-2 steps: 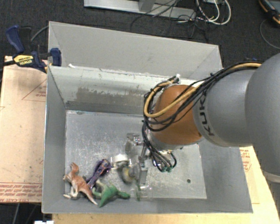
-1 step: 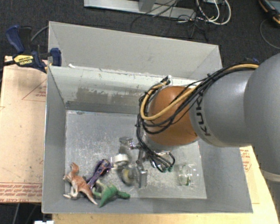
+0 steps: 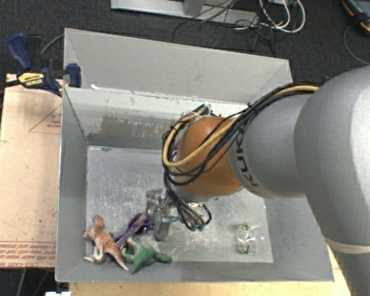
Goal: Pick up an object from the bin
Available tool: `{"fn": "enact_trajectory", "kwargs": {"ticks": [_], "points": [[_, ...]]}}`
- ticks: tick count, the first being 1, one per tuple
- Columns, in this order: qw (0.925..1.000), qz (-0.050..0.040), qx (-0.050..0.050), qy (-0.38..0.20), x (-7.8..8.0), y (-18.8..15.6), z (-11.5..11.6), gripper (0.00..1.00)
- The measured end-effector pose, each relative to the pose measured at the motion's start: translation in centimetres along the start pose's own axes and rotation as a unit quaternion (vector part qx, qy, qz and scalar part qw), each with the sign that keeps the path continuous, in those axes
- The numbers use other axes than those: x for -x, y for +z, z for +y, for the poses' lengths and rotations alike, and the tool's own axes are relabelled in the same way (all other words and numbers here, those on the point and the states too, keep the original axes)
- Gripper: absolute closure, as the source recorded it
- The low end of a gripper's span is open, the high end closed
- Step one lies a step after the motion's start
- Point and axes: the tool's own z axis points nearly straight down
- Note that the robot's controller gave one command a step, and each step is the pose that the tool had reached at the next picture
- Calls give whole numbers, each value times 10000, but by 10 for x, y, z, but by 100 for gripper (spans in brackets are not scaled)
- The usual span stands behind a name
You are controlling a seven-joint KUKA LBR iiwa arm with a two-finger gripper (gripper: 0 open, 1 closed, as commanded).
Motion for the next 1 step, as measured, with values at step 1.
{"fn": "enact_trajectory", "kwargs": {"ticks": [1], "points": [[10000,0,0,0,0,0,0,100]]}}
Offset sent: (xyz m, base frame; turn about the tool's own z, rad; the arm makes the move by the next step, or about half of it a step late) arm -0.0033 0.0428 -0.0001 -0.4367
